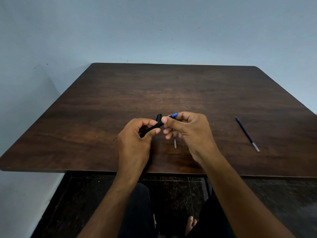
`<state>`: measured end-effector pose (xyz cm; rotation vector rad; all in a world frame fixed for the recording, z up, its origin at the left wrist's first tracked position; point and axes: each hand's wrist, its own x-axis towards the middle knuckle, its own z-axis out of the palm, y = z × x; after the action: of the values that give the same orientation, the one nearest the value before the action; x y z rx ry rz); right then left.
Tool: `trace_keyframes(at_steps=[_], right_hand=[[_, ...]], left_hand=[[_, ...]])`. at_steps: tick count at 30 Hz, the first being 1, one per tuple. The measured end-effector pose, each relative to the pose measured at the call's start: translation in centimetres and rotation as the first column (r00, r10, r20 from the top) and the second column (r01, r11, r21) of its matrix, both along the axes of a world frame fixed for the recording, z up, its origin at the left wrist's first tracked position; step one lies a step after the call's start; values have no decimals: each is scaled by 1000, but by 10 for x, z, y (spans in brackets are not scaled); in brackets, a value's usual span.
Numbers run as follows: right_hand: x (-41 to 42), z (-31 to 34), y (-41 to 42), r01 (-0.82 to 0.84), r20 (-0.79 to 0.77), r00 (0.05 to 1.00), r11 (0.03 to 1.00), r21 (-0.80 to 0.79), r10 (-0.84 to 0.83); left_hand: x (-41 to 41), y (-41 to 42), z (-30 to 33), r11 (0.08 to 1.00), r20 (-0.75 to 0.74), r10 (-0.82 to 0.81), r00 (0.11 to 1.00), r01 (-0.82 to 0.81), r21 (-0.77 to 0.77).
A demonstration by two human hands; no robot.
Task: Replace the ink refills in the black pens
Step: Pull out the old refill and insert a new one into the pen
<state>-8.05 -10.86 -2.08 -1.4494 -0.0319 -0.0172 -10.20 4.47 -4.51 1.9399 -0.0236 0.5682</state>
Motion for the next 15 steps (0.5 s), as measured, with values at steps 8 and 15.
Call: trace_keyframes(at_steps=[8, 15], right_hand=[[1, 3, -5, -49, -24, 998, 993, 104, 52], [3, 3, 3, 48, -19, 999, 999, 5, -48]], left_hand=[[2, 0, -1, 1000, -11, 10, 1000, -10, -10], [2, 1, -1, 1000, -5, 17, 1000, -17, 7]])
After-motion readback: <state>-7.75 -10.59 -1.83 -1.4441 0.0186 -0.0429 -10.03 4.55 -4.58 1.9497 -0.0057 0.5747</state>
